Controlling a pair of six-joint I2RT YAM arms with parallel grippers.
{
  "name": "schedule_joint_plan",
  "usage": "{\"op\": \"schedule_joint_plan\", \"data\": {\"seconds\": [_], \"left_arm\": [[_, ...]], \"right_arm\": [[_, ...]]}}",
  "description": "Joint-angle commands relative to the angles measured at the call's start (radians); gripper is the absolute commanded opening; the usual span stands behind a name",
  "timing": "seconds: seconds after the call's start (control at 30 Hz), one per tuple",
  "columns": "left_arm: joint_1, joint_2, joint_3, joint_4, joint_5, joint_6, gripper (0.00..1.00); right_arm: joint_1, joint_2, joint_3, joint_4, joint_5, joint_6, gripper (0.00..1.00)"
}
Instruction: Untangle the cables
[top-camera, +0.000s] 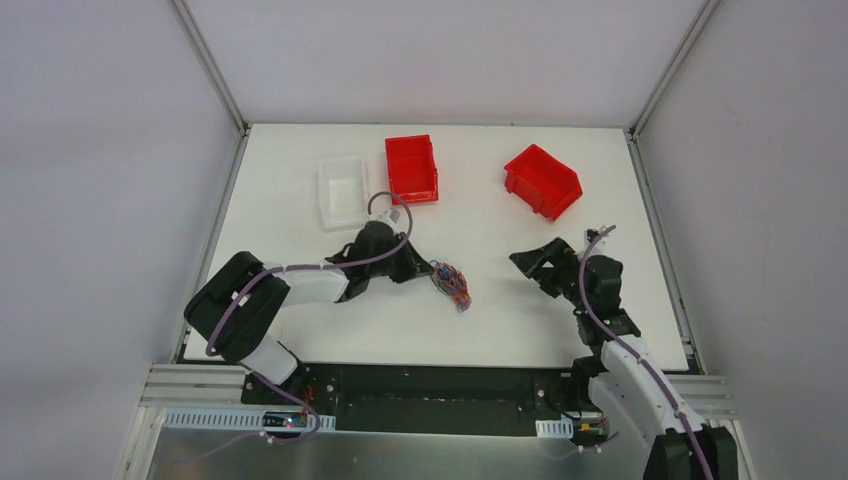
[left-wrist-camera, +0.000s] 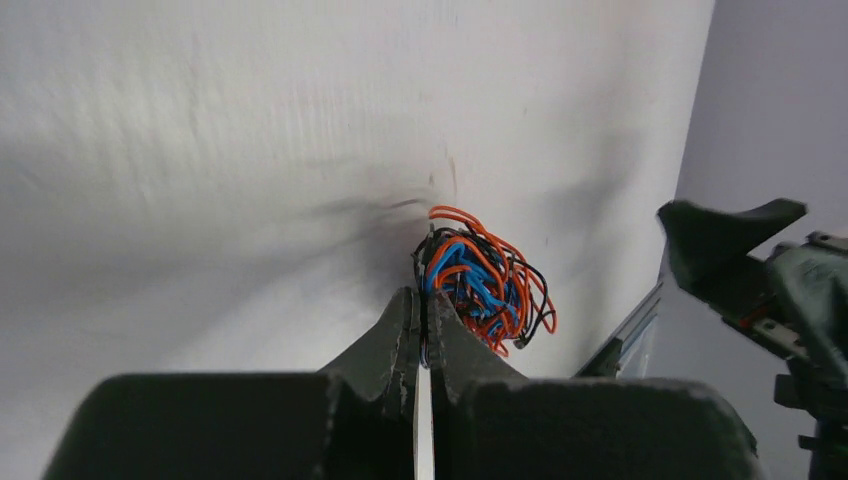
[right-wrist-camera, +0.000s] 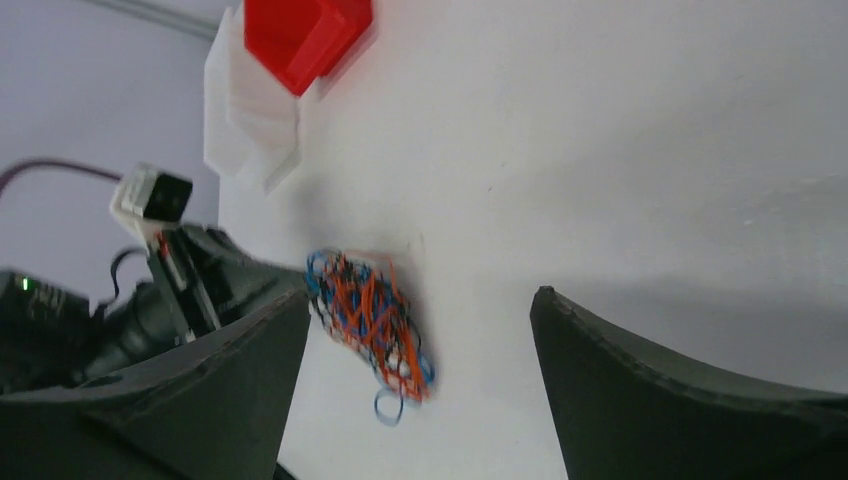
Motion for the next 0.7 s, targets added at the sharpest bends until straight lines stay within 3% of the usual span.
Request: {"op": "schedule_joint_plan", "data": {"seconds": [0.0, 0.2, 0.27, 0.43, 0.57, 0.67], "left_arm": [[0.15, -0.014, 0.09, 0.079, 0.361, 0.25, 0.0], [0.175, 0.08, 0.292, -0.137, 0.451, 0.511, 0.0], [0.181, 0.109, 0.277, -0.094, 0.415, 0.483, 0.0], [0.185, 0.138, 0.218, 0.028, 0.429, 0.464, 0.0], [0.185, 0.146, 0.256, -0.03, 0.429, 0.489, 0.0], [0.185, 0.159, 0.279, -0.097, 0.405, 0.52, 0.0]], "right_arm": [[0.093, 0.146, 0.021, 0.25, -0.199, -0.021, 0.82], [0.271, 0.335, 0.138, 0.25, -0.153, -0.113, 0.66], [0.315, 0.388, 0.207, 0.184, -0.106, -0.146, 0.55], [0.328, 0.511, 0.383, 0.032, 0.028, -0.176, 0.44], [0.33, 0.628, 0.427, 0.095, 0.001, -0.168, 0.4], [0.335, 0.68, 0.375, 0.199, -0.005, -0.156, 0.42]]}}
